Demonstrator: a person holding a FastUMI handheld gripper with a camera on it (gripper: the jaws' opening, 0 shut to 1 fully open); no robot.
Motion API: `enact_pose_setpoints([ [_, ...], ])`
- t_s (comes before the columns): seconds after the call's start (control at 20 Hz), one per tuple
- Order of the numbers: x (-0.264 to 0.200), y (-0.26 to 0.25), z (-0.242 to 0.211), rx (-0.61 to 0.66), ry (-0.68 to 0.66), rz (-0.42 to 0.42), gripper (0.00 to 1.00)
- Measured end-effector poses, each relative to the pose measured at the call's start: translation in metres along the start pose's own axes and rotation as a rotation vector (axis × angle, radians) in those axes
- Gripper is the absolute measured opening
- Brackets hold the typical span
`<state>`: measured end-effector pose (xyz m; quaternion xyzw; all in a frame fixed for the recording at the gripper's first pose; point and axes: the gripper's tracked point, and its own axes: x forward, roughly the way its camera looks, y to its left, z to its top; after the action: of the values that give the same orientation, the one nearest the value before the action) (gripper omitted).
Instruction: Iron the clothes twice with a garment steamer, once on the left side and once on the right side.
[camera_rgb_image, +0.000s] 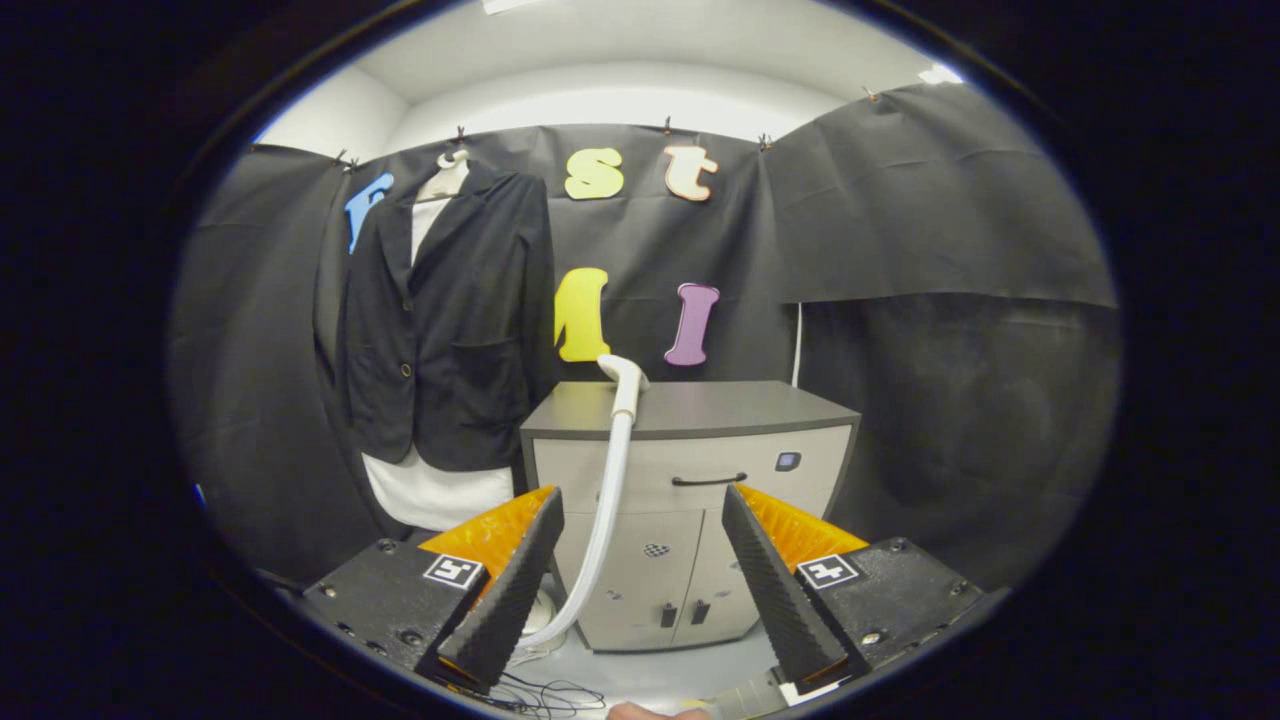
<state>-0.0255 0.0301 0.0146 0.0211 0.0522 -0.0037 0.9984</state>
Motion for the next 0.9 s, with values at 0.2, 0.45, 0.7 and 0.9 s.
enact_pose_setpoints([
  [0.2, 0.013, 0.014, 0.015, 0.019, 0.036, 0.009, 0.99],
  [0.45, 0.062, 0.021, 0.04, 0.03, 0.112, 0.02, 0.99],
  [0.7, 0.145, 0.026, 0.078, 0.033, 0.139, 0.061, 0.99],
  [0.9, 0.222, 0.035, 0.088, 0.061, 0.226, 0.111, 0.99],
])
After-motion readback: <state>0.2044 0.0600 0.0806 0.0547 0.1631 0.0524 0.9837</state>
